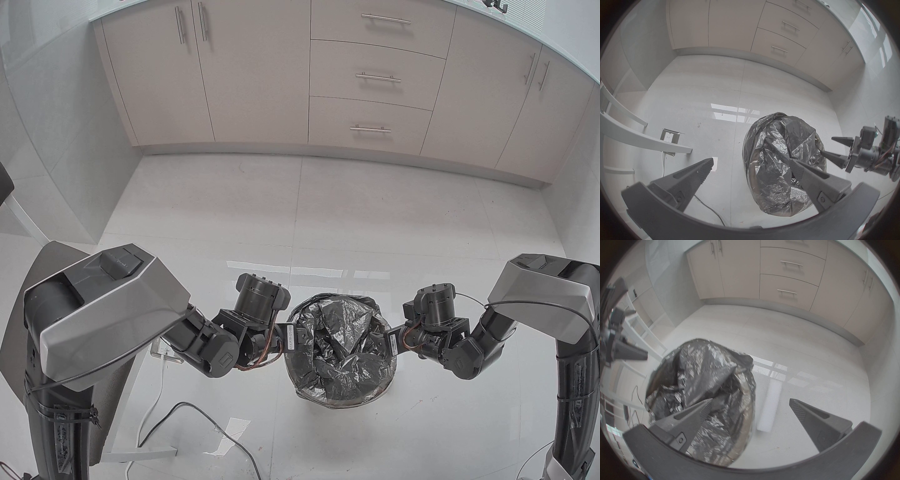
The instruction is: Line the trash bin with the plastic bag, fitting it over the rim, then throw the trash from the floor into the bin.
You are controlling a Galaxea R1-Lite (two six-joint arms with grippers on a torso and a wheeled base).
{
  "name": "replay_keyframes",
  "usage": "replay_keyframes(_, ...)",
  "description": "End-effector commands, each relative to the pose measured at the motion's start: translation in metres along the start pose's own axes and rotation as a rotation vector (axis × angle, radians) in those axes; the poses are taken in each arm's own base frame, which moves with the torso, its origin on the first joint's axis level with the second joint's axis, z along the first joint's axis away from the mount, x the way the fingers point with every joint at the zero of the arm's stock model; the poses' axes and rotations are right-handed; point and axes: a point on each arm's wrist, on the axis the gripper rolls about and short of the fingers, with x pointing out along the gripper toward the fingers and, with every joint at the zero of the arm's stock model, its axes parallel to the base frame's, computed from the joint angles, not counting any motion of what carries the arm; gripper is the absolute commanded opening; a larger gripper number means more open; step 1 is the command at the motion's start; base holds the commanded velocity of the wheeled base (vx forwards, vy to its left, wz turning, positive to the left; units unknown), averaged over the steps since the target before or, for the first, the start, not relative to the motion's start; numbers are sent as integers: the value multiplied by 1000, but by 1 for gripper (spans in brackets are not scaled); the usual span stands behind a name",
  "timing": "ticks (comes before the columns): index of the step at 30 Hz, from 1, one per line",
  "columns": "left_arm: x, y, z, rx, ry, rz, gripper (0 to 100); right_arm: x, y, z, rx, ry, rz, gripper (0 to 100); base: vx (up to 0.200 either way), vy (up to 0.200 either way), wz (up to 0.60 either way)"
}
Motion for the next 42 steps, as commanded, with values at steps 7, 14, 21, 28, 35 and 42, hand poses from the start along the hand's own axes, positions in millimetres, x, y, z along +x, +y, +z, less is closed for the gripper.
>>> replay_keyframes(7, 25, -3, -32, 72, 81, 20, 100, 6, 1, 10, 26, -35, -1, 100, 0, 0, 0)
replay_keyframes(14, 46, 2, -27, 113, 91, 40, 100, 22, 1, 6, 43, -34, -7, 100, 0, 0, 0)
replay_keyframes(21, 59, 1, -18, 126, 174, 82, 100, 37, 2, 4, 46, -40, -10, 100, 0, 0, 0)
replay_keyframes(28, 66, 1, -20, 141, 247, 110, 100, 54, 0, 0, 50, -44, -20, 100, 0, 0, 0)
replay_keyframes(35, 68, 1, -17, 141, 268, 121, 100, 67, -9, -7, 62, -35, -42, 100, 0, 0, 0)
replay_keyframes(42, 69, 4, -14, 128, 276, 131, 100, 76, -14, -14, 70, -28, -54, 100, 0, 0, 0)
